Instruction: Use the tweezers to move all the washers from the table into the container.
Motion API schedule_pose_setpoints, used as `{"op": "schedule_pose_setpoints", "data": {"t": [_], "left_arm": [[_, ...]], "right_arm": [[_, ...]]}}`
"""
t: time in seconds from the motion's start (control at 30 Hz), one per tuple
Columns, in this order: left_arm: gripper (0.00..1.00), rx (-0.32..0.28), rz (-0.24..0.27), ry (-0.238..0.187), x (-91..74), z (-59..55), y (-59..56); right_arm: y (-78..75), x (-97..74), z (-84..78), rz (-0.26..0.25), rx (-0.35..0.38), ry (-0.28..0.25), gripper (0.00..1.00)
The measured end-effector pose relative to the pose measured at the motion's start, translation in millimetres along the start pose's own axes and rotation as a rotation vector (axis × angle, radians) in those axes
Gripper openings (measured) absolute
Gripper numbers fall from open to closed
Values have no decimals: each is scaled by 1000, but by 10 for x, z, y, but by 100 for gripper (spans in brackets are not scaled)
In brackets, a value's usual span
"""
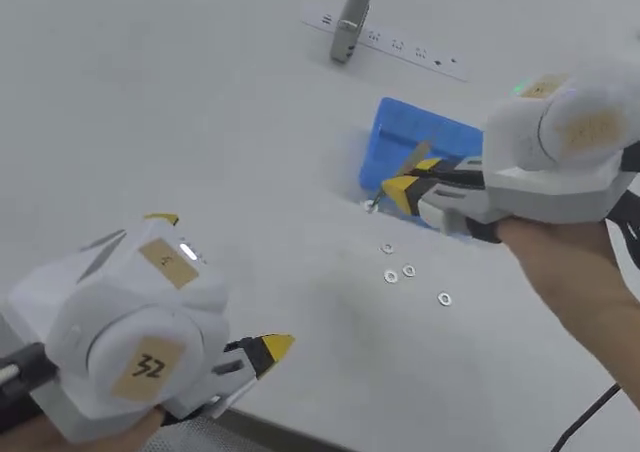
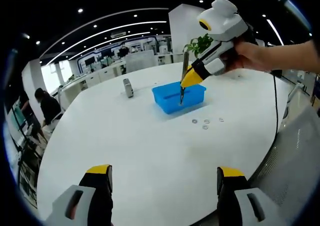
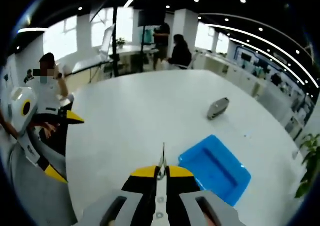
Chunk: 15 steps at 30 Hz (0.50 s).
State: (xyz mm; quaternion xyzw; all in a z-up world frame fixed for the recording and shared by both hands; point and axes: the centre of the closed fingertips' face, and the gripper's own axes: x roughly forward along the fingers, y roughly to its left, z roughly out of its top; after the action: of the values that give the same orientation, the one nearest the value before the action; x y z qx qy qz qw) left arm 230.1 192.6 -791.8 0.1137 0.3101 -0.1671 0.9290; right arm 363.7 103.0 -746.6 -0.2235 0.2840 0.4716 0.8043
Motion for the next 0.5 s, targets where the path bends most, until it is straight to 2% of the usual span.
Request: {"op": "schedule_pose_setpoints", "data": {"t": [0.2,0.3,0.4,0.5], "left_arm": [[88,-3,0,6,1,-17,5],[88,-1,0,7,0,-20,6],[88,-1,1,9,-1,-26,8],[87,-2,1,13,0,-36,11]], "right_arm": [[-319,51,91,-73,24,-24,1],[-476,97,143,-106,67,-54,1],[-578,148,155,-126,99,-67,1],[-644,290,118,-135,110,-57,1]]}}
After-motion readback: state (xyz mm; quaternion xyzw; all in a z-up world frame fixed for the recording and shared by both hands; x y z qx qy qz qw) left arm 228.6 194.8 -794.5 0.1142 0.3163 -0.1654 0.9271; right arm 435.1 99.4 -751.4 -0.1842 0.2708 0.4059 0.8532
